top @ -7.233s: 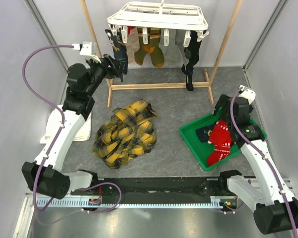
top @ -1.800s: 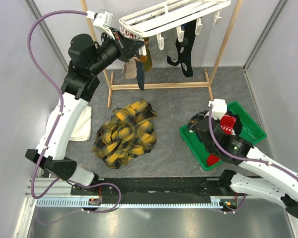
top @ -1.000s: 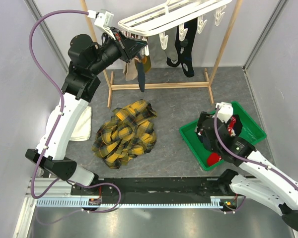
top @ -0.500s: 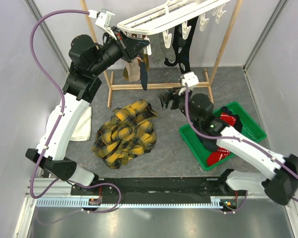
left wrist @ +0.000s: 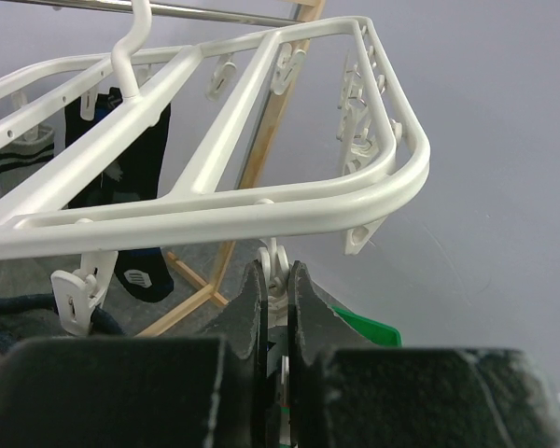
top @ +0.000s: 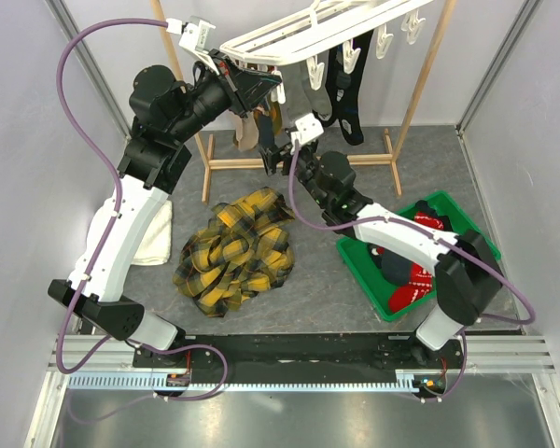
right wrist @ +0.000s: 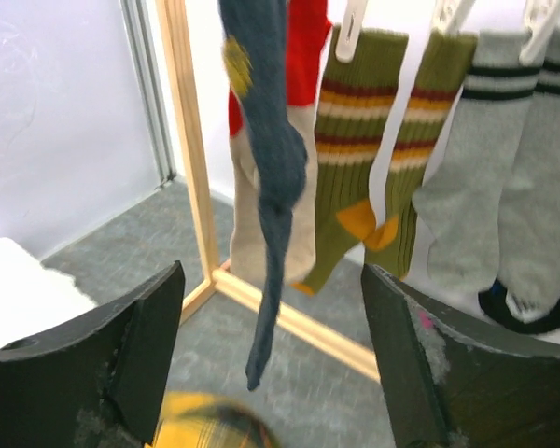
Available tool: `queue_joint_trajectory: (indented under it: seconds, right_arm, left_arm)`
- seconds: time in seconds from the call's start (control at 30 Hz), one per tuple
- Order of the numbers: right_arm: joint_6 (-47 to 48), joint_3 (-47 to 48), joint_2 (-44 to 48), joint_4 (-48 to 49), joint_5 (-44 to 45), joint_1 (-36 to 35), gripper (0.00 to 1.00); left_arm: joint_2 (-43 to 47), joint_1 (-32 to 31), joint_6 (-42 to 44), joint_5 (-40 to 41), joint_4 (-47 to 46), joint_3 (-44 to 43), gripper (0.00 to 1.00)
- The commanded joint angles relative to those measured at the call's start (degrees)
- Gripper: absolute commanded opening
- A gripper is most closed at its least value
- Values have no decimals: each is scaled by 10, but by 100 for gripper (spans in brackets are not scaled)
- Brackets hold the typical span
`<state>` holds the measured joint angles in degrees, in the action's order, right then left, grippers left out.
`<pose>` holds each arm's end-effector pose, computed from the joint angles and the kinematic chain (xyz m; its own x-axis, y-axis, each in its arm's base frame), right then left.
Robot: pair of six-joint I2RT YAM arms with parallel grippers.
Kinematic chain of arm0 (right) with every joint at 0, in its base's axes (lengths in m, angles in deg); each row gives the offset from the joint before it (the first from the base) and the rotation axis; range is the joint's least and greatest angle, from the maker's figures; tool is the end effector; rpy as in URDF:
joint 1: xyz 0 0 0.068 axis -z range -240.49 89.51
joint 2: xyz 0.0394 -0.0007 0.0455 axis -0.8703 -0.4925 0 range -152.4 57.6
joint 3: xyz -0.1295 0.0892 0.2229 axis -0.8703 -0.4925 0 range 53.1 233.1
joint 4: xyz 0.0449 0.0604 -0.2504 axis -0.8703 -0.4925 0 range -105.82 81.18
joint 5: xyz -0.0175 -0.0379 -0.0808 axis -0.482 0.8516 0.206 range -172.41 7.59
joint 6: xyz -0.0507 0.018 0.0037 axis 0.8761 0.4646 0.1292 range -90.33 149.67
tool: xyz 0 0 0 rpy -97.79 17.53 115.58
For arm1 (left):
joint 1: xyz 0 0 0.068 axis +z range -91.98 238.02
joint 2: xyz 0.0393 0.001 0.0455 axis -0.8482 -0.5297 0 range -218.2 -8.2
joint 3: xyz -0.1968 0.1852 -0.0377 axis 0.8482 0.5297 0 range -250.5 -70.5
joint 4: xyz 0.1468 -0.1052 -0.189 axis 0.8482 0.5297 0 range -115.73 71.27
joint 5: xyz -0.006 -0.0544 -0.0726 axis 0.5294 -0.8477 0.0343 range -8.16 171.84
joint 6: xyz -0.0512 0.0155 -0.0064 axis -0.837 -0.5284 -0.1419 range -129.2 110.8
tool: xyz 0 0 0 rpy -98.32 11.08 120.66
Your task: Remove the socks clipped to the hanger
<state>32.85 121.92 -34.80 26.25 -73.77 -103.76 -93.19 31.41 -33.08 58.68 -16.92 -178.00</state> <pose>0.2852 0.2613 0.3559 0.1764 0.0907 -0.9801 -0.5615 0.8271 -0.0245 0.2654 -0.1487 0.5510 -0.1113 -0.3604 -0.9261 0.7745 0.5525 -0.3081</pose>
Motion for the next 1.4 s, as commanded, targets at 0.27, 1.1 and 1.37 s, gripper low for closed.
queue_joint_trajectory:
  seconds: [0.27, 1.1, 1.37]
  right_arm:
    - [41, 91, -65, 47, 45, 1, 32]
    - [53, 14, 35, 35, 46, -61, 0]
    - [85, 37, 4, 40, 113, -96, 0]
  left_arm:
    - [13, -8, -26, -30, -22, -3, 6]
    - [126, -8, 44, 158, 60, 86, 55]
    - [121, -8, 80, 253, 89, 70, 55]
